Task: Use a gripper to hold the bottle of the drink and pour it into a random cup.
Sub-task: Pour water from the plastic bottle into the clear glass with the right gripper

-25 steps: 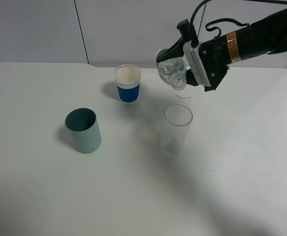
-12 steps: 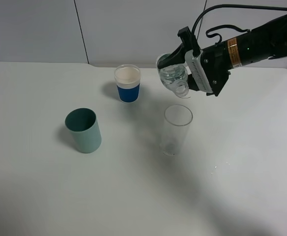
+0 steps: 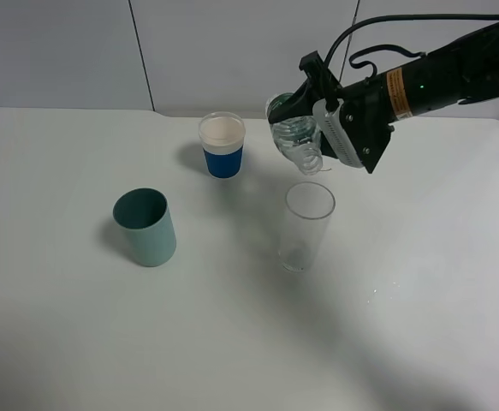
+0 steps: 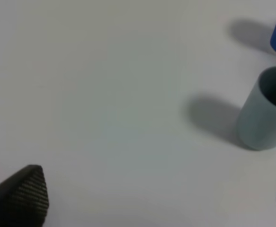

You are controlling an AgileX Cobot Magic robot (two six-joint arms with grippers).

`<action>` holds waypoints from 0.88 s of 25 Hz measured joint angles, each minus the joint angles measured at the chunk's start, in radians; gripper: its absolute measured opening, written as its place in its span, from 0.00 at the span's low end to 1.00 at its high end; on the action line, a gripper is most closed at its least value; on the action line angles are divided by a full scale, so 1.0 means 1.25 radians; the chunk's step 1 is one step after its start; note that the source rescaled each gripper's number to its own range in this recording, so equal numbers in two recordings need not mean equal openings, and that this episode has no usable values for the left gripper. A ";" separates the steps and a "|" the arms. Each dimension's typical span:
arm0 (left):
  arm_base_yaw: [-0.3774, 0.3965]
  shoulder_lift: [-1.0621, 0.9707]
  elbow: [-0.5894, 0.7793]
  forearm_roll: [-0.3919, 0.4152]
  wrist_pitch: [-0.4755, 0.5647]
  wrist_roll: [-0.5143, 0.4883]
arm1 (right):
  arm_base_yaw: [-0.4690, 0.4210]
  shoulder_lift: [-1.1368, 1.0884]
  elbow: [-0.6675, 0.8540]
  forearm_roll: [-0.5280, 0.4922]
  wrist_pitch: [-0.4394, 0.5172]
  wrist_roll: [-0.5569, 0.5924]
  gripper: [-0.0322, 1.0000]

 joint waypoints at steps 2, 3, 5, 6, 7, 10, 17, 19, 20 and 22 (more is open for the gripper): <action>0.000 0.000 0.000 0.000 0.000 0.000 | 0.005 0.000 0.000 0.000 0.001 -0.004 0.04; 0.000 0.000 0.000 0.000 0.000 0.000 | 0.008 0.000 0.000 0.000 0.003 -0.006 0.04; 0.000 0.000 0.000 0.000 0.000 0.000 | 0.009 0.000 0.000 0.001 0.004 -0.008 0.04; 0.000 0.000 0.000 0.000 0.000 0.000 | 0.009 0.000 0.000 0.001 0.005 -0.012 0.04; 0.000 0.000 0.000 0.000 0.000 0.000 | 0.010 0.000 0.000 0.001 0.006 -0.015 0.04; 0.000 0.000 0.000 0.000 0.000 0.000 | 0.012 -0.009 0.000 0.001 0.010 -0.033 0.04; 0.000 0.000 0.000 0.000 0.000 0.000 | 0.012 -0.020 0.000 0.001 0.011 -0.061 0.04; 0.000 0.000 0.000 0.000 0.000 0.000 | 0.012 -0.020 0.000 0.001 0.011 -0.068 0.04; 0.000 0.000 0.000 0.000 0.000 0.000 | 0.015 -0.020 0.000 0.001 0.014 -0.069 0.04; 0.000 0.000 0.000 0.000 0.000 0.000 | 0.020 -0.020 0.000 0.001 0.014 -0.072 0.04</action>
